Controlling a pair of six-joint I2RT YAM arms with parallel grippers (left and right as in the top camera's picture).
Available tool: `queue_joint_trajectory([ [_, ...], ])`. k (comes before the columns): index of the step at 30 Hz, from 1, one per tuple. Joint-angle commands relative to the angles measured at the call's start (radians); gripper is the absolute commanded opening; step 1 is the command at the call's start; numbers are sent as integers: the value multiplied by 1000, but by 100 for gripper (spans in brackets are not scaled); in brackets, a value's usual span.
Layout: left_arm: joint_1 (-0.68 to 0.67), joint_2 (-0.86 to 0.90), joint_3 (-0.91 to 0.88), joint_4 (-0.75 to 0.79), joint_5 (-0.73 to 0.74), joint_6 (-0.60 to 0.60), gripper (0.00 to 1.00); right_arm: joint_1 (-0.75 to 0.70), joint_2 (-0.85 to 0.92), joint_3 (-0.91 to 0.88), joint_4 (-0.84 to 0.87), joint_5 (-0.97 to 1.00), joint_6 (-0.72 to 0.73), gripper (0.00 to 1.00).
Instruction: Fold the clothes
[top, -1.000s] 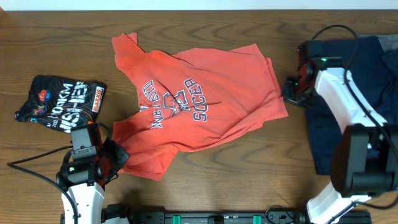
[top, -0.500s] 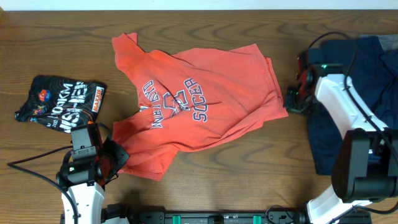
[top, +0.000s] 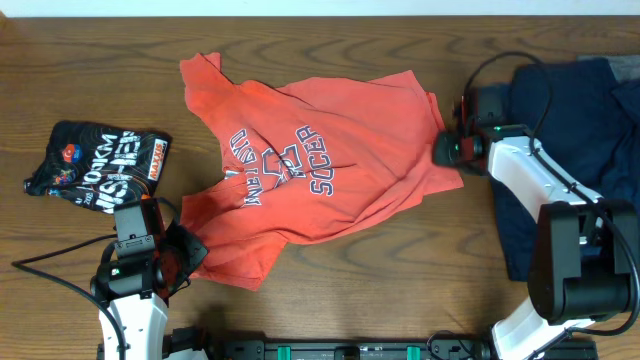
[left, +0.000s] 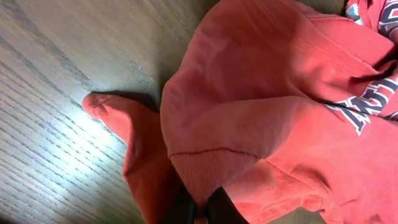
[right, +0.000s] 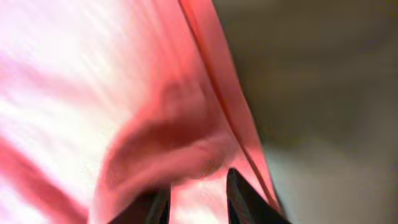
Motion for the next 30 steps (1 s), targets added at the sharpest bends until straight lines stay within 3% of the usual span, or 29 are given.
queue_joint_trajectory([
  [1,4,0,7,-1,-16,13,7,18,6,3,116,-18,63,29],
  [7,4,0,7,0,-16,13,7,25,6,3,243,-17,84,30],
  [18,4,0,7,0,-16,13,7,-24,-69,3,53,71,39,34],
  [22,4,0,7,0,-16,13,7,-48,-124,3,17,21,43,36],
  [27,4,0,7,0,-16,13,7,-41,-117,3,-121,-134,274,37],
  [30,4,0,8,0,-16,13,7,-27,-106,3,-119,-182,358,40],
])
